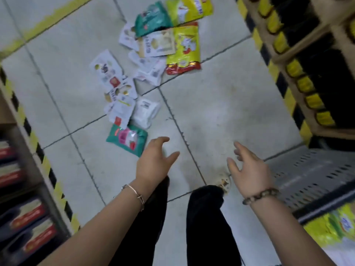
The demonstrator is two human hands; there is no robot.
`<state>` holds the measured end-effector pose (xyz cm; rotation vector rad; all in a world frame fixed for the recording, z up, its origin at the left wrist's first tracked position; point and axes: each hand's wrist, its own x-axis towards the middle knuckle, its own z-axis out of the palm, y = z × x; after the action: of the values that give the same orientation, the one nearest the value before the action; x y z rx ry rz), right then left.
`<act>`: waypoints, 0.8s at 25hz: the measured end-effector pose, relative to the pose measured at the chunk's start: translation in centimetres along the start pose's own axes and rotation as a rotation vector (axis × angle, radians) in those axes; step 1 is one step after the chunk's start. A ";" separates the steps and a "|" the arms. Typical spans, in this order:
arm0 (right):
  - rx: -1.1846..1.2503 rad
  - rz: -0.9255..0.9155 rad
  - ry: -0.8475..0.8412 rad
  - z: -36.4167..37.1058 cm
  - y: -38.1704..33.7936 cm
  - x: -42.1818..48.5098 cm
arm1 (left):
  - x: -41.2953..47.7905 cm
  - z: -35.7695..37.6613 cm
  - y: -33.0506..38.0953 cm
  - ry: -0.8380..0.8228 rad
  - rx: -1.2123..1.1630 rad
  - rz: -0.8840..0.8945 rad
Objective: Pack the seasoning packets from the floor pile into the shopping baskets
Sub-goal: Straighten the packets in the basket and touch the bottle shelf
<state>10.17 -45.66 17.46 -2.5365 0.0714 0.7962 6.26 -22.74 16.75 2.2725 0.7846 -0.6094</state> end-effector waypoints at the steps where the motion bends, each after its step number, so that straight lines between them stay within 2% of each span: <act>1: -0.019 -0.023 -0.026 1.6 -2.4 0.9 | 0.7 -1.6 -2.3 0.021 -0.026 -0.047; 7: -0.137 -0.110 -0.126 8.7 -14.7 5.0 | 4.8 -8.5 -13.0 0.077 -0.207 -0.271; 11: -0.289 -0.215 -0.212 12.8 -21.5 7.9 | 7.1 -10.1 -18.9 0.045 -0.320 -0.440; 15: -0.523 -0.362 -0.277 17.7 -25.7 11.6 | 9.2 -8.3 -23.6 0.002 -0.431 -0.585; 20: -0.850 -0.738 -0.418 27.6 -26.6 18.5 | 14.5 -2.0 -30.3 0.008 -0.592 -0.790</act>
<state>15.98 -7.81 -1.15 -2.6650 -1.5213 1.1480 -3.24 2.48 -3.33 1.3855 1.6354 -0.5939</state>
